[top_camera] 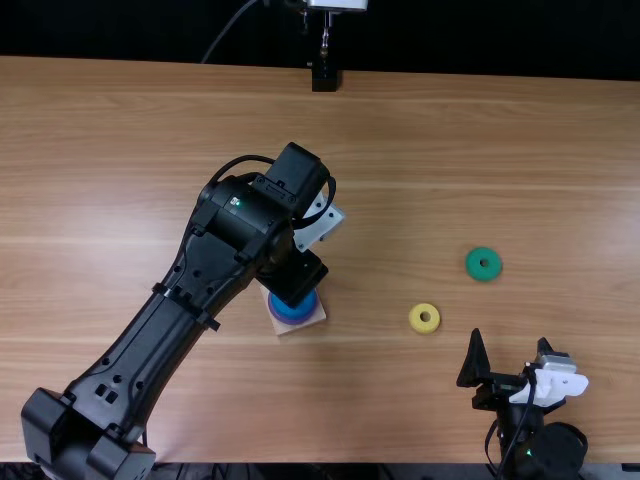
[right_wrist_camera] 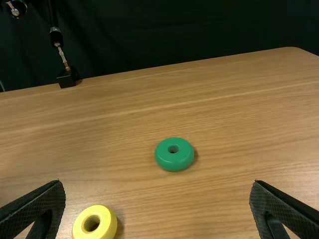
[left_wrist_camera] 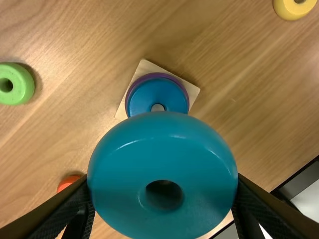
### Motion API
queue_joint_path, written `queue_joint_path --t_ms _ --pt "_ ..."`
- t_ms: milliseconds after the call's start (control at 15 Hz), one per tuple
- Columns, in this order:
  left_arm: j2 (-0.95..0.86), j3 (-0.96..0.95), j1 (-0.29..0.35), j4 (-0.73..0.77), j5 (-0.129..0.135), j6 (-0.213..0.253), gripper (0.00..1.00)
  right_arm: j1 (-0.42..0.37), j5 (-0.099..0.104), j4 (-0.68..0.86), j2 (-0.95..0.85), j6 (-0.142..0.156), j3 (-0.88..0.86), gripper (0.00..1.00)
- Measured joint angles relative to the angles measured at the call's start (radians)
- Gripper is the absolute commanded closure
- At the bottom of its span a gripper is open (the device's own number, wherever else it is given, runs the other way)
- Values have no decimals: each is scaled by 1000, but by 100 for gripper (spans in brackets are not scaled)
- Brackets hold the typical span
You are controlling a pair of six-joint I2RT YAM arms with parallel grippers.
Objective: Build the Hanoi tower: stack the rings onto the peg from bottom to top in this color order: purple, dark blue, light blue, dark green, light green, yellow, orange.
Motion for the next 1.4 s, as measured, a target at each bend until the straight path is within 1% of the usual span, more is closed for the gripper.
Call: queue_joint_path --t_ms 67,533,733,867,933,1067,1133,1200,1267,1333,1400 --pt "0 0 0 -2 0 0 0 0 0 0 0 -1 0 0" --pt "13 0 0 2 -7 0 0 0 0 1 0 0 0 0" --pt "13 42 1 8 -11 2 0 0 0 0 0 0 0 0" --pt "13 78 24 13 -10 3 0 0 0 1 0 0 0 0" --pt "13 97 50 43 -10 3 0 0 0 0 0 0 0 0" --pt "8 106 101 214 -11 2 0 0 0 1 0 0 0 0" --pt "-5 106 126 275 -14 2 0 0 0 0 0 0 0 0" --pt "-45 94 159 342 -20 2 0 0 0 0 0 -1 0 0" --pt "-124 40 207 402 -43 1 0 0 0 1 0 0 0 0" --pt "-200 -21 244 452 -74 0 0 0 0 0 0 0 0 0" --pt "-287 -96 285 521 -120 -1 0 0 0 0 0 0 0 0"
